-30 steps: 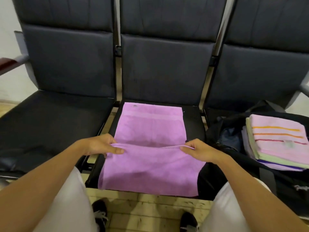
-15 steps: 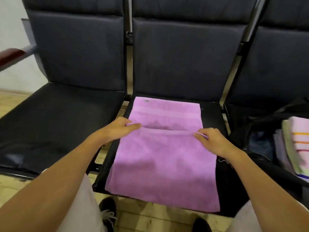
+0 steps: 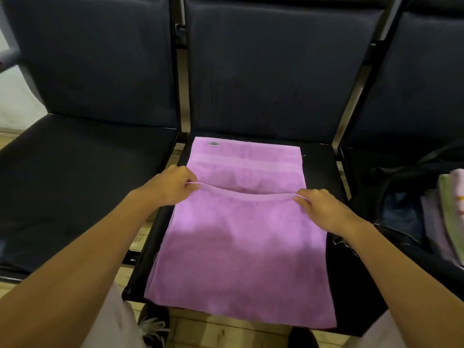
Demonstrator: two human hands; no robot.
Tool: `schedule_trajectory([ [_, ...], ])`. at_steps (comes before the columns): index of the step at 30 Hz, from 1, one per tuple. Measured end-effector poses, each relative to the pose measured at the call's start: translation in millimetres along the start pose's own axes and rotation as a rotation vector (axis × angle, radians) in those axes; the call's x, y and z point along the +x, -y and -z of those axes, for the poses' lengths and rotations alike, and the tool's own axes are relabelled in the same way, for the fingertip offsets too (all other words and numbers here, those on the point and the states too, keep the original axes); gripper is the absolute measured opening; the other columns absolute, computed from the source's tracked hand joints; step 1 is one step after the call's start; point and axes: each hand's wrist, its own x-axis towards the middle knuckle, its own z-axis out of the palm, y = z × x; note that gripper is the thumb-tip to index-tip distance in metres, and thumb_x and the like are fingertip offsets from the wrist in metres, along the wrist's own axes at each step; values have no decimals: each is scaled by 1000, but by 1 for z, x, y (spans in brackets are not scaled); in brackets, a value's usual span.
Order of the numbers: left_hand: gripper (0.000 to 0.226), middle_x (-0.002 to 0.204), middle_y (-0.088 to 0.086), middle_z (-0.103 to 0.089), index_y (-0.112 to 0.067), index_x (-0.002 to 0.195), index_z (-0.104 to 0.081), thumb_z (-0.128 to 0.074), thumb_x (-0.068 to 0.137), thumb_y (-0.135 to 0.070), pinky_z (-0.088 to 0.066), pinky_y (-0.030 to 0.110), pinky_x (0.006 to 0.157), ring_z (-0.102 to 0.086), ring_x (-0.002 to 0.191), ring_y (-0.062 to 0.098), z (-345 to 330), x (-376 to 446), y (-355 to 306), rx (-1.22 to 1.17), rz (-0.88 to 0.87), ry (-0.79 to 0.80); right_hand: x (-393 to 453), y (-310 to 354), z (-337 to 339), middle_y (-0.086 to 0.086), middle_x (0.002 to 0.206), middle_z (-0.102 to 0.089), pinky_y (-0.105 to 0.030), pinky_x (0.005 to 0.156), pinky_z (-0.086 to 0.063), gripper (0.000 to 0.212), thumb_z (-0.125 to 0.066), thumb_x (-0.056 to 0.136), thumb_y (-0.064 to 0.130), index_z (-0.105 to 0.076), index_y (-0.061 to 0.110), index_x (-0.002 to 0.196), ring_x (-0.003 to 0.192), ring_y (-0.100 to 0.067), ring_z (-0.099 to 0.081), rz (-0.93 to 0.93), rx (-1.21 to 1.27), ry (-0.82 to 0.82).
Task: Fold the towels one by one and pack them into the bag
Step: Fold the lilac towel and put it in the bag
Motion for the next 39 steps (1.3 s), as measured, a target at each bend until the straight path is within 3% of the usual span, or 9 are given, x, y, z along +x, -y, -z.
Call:
schedule_trajectory([
  [6,40,58,0,-41,-17,59,-49,-54,99,-21,-38,25,60,-41,54,12,-7,8,6,-51,-59,260,10,-13,-12,-3,77,-54,-30,58,-39,22,-41,106,25,-56,15,93,67,-23,-53,-1,-1,159],
  [10,37,66,1,-41,-16,64,-45,-51,100,-26,-38,29,65,-40,61,14,-16,3,13,-41,-54,387,10,-14,-16,6,74,-49,-22,57,-36,18,-41,106,22,-50,26,92,64,-9,-46,-1,-2,284],
  [19,35,69,3,-44,-17,67,-45,-50,99,-30,-38,30,66,-41,63,15,-16,-7,17,41,18,486,9,-4,-15,5,83,-51,-21,64,-40,31,-41,106,26,-47,31,76,71,-9,-49,-2,-36,461],
  [22,36,68,3,-42,-16,64,-46,-53,97,-31,-38,32,66,-41,63,15,-12,-15,20,18,-6,499,7,-3,-8,0,80,-56,-28,66,-43,31,-45,105,26,-51,28,75,72,-15,-53,24,-13,406],
  [26,31,73,12,-50,1,76,-57,-52,99,-20,-47,31,68,-49,67,14,8,-23,9,-171,-41,445,4,6,11,-12,75,-60,-34,67,-46,26,-52,102,21,-64,12,81,68,-16,-54,55,292,205],
  [29,28,60,-7,-55,-2,76,-61,-49,100,-11,-46,14,58,-53,56,1,25,-28,-3,-373,-13,345,2,8,23,-21,84,-63,-31,68,-45,32,-55,101,24,-67,0,85,71,-19,-57,31,440,114],
  [31,25,70,-3,-67,-2,87,-67,-48,100,-11,-50,15,61,-64,64,5,32,-28,-2,-455,12,243,2,6,26,-23,72,-55,-33,63,-41,40,-57,100,27,-58,-2,72,64,-20,-50,15,436,18],
  [35,24,81,6,-66,-10,88,-69,-48,100,-14,-53,28,71,-65,78,18,30,-16,7,-299,34,-107,4,1,32,-9,59,-49,-34,57,-41,45,-59,98,27,-48,13,57,54,-21,-46,17,338,-181],
  [39,19,78,-3,-62,-13,98,-68,-49,100,-15,-45,23,64,-60,73,11,26,-2,4,-183,2,-279,11,0,31,-2,73,-63,-33,67,-50,22,-55,100,23,-69,11,88,68,-19,-60,30,232,-295],
])
